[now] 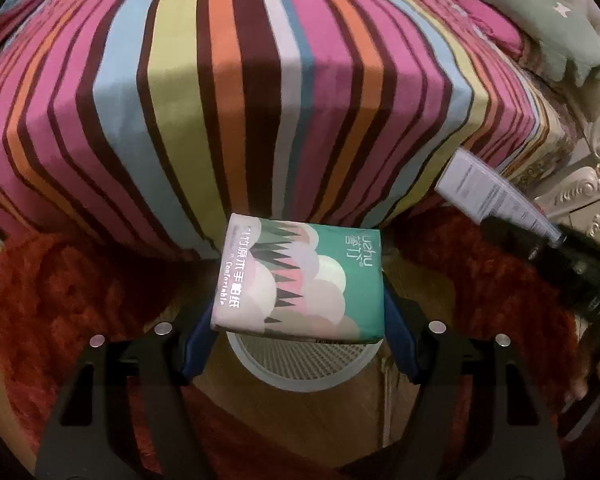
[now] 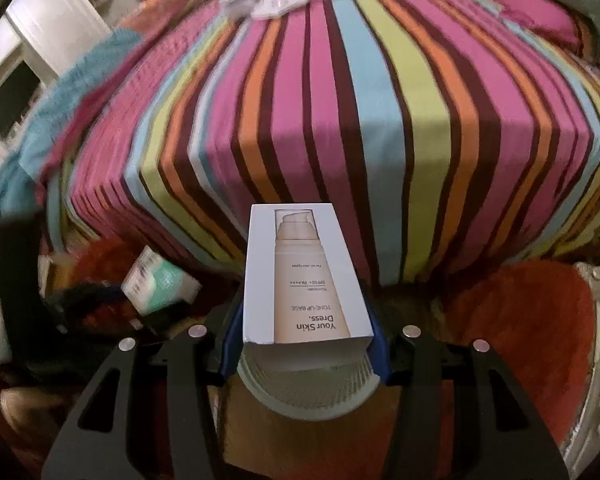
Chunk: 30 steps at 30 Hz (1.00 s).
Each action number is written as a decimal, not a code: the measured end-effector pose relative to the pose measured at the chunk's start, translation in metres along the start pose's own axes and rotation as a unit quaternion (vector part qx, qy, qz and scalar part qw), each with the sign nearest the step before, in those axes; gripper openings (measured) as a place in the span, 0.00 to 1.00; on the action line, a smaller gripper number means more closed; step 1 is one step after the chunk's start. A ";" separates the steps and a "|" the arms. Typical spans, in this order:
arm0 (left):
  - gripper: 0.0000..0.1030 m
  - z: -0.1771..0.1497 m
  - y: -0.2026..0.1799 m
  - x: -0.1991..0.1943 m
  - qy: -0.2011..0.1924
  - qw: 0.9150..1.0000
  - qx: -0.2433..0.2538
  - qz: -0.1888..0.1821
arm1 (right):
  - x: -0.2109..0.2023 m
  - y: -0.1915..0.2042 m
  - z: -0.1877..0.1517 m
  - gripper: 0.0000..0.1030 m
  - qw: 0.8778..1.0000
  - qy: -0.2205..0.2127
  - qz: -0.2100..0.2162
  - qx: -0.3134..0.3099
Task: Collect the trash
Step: 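Carry tissue pack and white box over the wastebasket and open both tools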
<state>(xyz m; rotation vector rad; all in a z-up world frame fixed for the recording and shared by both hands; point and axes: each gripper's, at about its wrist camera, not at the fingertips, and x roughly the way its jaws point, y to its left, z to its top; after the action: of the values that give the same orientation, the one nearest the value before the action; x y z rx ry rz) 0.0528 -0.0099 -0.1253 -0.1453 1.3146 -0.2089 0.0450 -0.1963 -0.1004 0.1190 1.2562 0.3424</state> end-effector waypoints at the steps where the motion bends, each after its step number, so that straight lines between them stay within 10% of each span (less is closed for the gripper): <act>1: 0.68 -0.001 0.000 0.004 0.008 1.000 -0.001 -0.003 | 0.006 -0.001 -0.001 0.47 1.000 0.013 0.003 0.004; 16: 0.68 -0.011 -0.002 0.076 0.152 0.988 -0.006 -0.023 | 0.097 -0.012 -0.016 0.47 0.978 0.195 0.030 0.061; 30: 0.68 -0.012 0.007 0.129 0.237 0.971 -0.034 -0.015 | 0.140 -0.026 -0.025 0.47 0.959 0.266 0.014 0.097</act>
<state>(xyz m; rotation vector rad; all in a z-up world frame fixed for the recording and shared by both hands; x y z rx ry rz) 0.0720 -0.0327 -0.2512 -0.1807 1.7978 -0.2315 0.0639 -0.1784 -0.2427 0.2240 1.8235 0.2829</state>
